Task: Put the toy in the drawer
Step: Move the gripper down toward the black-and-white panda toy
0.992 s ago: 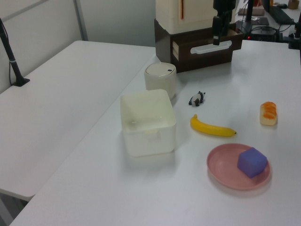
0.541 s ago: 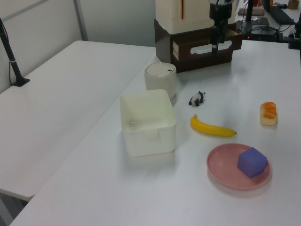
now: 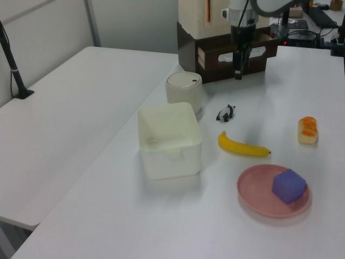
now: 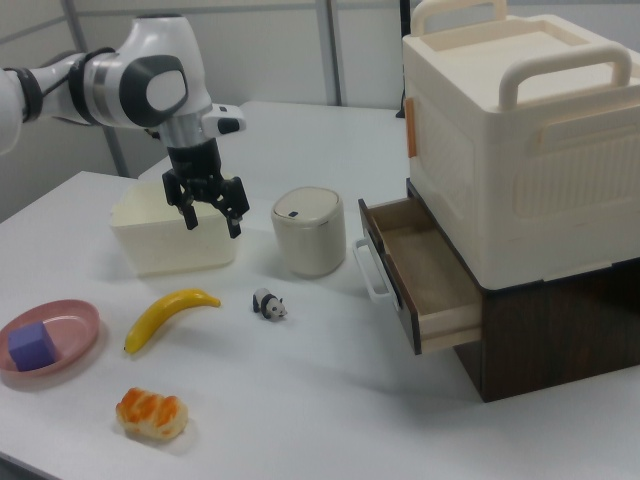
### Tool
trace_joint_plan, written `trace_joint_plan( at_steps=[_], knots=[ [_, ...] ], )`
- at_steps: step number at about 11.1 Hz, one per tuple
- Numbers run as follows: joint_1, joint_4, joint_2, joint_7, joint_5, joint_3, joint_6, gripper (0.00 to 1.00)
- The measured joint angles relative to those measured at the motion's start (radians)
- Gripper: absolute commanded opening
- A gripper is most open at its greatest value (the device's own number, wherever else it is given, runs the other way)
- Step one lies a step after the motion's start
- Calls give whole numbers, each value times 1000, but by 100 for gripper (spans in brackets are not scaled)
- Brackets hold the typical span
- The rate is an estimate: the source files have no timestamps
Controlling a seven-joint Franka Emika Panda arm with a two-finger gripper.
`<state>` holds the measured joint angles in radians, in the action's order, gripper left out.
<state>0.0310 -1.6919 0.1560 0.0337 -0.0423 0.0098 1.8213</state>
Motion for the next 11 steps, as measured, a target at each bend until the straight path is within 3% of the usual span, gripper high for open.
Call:
trace_joint_plan(
  at_steps=[3,7,11],
  knots=[
    [-4,-34,39,-153,-15,0,94,100],
    [-44,-55,112,-580,-28,0,177,100],
    [-50,-57,194,-766,-108,0,260,100]
  ],
)
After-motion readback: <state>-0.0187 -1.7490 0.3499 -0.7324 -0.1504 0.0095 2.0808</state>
